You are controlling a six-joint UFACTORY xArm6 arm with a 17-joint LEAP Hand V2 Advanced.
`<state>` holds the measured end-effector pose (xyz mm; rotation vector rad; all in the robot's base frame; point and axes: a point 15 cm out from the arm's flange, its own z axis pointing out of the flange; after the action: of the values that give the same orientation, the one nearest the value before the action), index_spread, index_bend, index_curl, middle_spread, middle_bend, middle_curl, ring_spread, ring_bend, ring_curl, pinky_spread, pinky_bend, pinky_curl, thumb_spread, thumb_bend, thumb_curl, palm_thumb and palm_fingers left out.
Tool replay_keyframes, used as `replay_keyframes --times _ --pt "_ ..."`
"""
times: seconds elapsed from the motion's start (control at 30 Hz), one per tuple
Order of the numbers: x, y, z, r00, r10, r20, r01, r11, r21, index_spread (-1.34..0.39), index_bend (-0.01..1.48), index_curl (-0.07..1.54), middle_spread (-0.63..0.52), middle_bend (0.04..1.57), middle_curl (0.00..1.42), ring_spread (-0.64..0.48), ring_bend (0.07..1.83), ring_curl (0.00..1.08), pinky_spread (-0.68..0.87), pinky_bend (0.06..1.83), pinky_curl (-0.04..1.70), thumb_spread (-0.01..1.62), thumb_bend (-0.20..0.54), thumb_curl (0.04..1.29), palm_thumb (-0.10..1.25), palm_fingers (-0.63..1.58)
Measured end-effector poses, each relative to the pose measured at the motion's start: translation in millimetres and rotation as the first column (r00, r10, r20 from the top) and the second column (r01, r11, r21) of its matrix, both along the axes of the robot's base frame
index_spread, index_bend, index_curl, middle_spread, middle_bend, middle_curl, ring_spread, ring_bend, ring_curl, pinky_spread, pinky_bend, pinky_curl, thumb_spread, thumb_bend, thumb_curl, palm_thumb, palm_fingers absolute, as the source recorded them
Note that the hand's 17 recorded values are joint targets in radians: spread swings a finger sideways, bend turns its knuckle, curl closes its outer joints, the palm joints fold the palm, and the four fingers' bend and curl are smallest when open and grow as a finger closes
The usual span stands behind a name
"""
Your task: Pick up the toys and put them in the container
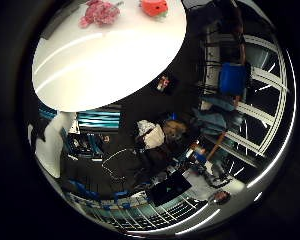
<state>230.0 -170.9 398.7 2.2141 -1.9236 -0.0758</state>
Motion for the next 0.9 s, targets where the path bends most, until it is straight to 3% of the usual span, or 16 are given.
replay_keyframes --times 0.43,0.8,0.9 --pt "31 -7 20 0.999 0.004 0.042 -0.004 1.000 -0.021 -0.36 0.14 0.22 0.15 0.19 0.30 0.22 0.37 0.26 0.43 0.62 0.31 0.96 -0.028 0.28 0.28 -0.01" --pt "88 -34 5 0.978 -0.204 0.039 0.205 0.978 -0.025 -0.29 0.14 0.22 0.15 0.21 0.33 0.23 0.39 0.26 0.43 0.64 0.30 0.95 -0.029 0.27 0.20 -0.02" --pt "113 -43 -7 0.967 -0.244 0.078 0.247 0.968 -0.038 -0.27 0.14 0.22 0.16 0.21 0.33 0.23 0.38 0.26 0.43 0.63 0.30 0.95 -0.028 0.27 0.20 -0.02"
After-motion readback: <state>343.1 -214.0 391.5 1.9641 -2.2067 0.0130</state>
